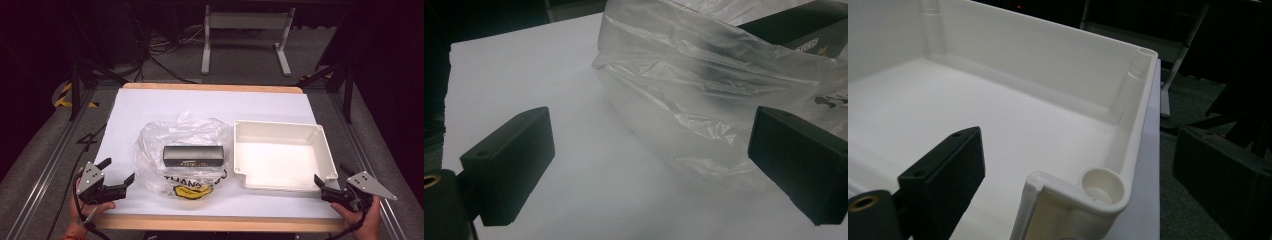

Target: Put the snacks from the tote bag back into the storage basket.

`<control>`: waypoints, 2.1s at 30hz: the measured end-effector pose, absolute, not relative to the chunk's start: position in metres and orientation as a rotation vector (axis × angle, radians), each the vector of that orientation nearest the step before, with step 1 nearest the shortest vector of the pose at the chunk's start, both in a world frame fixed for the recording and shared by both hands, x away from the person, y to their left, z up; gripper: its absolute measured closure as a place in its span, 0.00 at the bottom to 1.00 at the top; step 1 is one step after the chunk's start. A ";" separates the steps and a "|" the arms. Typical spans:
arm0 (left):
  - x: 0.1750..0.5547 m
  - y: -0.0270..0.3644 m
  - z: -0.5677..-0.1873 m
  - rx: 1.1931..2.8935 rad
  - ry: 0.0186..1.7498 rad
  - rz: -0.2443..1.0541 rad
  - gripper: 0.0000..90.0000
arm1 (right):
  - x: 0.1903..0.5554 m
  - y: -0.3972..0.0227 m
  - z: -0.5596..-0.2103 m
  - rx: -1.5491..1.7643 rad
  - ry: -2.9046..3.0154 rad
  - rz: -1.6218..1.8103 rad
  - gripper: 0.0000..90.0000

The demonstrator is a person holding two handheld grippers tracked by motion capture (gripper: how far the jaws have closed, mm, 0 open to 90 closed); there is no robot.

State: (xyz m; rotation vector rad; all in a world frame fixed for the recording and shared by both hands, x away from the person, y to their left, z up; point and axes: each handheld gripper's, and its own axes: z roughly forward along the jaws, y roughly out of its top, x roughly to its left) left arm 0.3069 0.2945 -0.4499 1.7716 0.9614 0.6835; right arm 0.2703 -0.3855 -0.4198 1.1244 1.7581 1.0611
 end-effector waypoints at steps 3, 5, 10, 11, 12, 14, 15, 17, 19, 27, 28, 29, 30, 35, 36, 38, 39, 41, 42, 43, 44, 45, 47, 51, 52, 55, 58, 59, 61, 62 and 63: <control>0.307 0.294 -0.450 1.772 0.958 0.685 0.06 | 0.270 -0.386 -0.419 1.122 1.758 1.061 0.08; 0.307 0.295 -0.450 1.772 0.962 0.681 0.06 | 0.270 -0.386 -0.419 1.119 1.759 1.071 0.08; 0.306 0.296 -0.450 1.768 0.950 0.682 0.06 | 0.269 -0.386 -0.418 1.127 1.745 1.070 0.08; 0.305 0.295 -0.450 1.766 0.946 0.685 0.06 | 0.269 -0.386 -0.418 1.127 1.748 1.073 0.08; 0.305 0.295 -0.449 1.767 0.943 0.683 0.06 | 0.269 -0.386 -0.417 1.127 1.749 1.072 0.08; 0.305 0.296 -0.449 1.764 0.943 0.689 0.06 | 0.269 -0.385 -0.416 1.120 1.748 1.075 0.09; 0.305 0.296 -0.448 1.761 0.941 0.687 0.06 | 0.269 -0.384 -0.416 1.115 1.749 1.068 0.08; 0.305 0.296 -0.449 1.762 0.944 0.688 0.06 | 0.268 -0.384 -0.415 1.113 1.764 1.057 0.09; 0.305 0.296 -0.449 1.762 0.943 0.687 0.06 | 0.267 -0.384 -0.414 1.102 1.774 1.060 0.11; 0.308 0.293 -0.448 1.766 0.936 0.683 0.06 | 0.263 -0.385 -0.402 1.055 1.815 1.104 0.17; 0.309 0.293 -0.448 1.768 0.935 0.687 0.06 | 0.262 -0.385 -0.401 1.054 1.817 1.108 0.18; 0.308 0.292 -0.449 1.767 0.938 0.684 0.06 | 0.262 -0.385 -0.399 1.048 1.824 1.103 0.19; 0.308 0.292 -0.448 1.767 0.938 0.683 0.06 | 0.262 -0.384 -0.398 1.043 1.829 1.110 0.19; 0.308 0.292 -0.448 1.768 0.938 0.685 0.06 | 0.262 -0.382 -0.395 1.030 1.847 1.100 0.21; 0.308 0.292 -0.449 1.769 0.939 0.683 0.06 | 0.263 -0.380 -0.395 1.029 1.853 1.091 0.21; 0.309 0.292 -0.449 1.772 0.943 0.684 0.06 | 0.264 -0.379 -0.395 1.027 1.856 1.089 0.20; 0.309 0.292 -0.449 1.775 0.942 0.684 0.06 | 0.265 -0.379 -0.395 1.023 1.859 1.094 0.19; 0.308 0.291 -0.450 1.776 0.941 0.683 0.06 | 0.265 -0.377 -0.395 1.021 1.860 1.090 0.19; 0.308 0.291 -0.449 1.782 0.940 0.684 0.06 | 0.265 -0.376 -0.394 1.016 1.863 1.084 0.19; 0.308 0.291 -0.449 1.783 0.934 0.686 0.06 | 0.265 -0.375 -0.394 1.012 1.867 1.089 0.19; 0.308 0.290 -0.449 1.784 0.934 0.687 0.06 | 0.266 -0.374 -0.393 1.005 1.870 1.090 0.19; 0.308 0.290 -0.450 1.785 0.934 0.687 0.06 | 0.266 -0.373 -0.393 1.000 1.872 1.088 0.18; 0.308 0.290 -0.450 1.785 0.934 0.687 0.06 | 0.267 -0.370 -0.391 0.993 1.879 1.088 0.19; 0.308 0.290 -0.450 1.786 0.932 0.683 0.06 | 0.270 -0.365 -0.389 0.975 1.893 1.097 0.19; 0.308 0.290 -0.450 1.786 0.930 0.684 0.06 | 0.270 -0.364 -0.389 0.974 1.900 1.096 0.20; 0.308 0.289 -0.450 1.790 0.928 0.680 0.06 | 0.271 -0.359 -0.387 0.946 1.895 1.099 0.23; 0.308 0.288 -0.450 1.790 0.926 0.680 0.06 | 0.274 -0.353 -0.385 0.917 1.922 1.093 0.24; 0.308 0.288 -0.450 1.789 0.925 0.680 0.06 | 0.274 -0.351 -0.384 0.911 1.925 1.092 0.25; 0.308 0.288 -0.450 1.793 0.929 0.679 0.06 | 0.275 -0.346 -0.381 0.881 1.919 1.091 0.27; 0.308 0.288 -0.451 1.796 0.927 0.680 0.06 | 0.276 -0.344 -0.380 0.875 1.928 1.093 0.27; 0.308 0.287 -0.451 1.798 0.926 0.678 0.06 | 0.276 -0.342 -0.379 0.869 1.938 1.100 0.27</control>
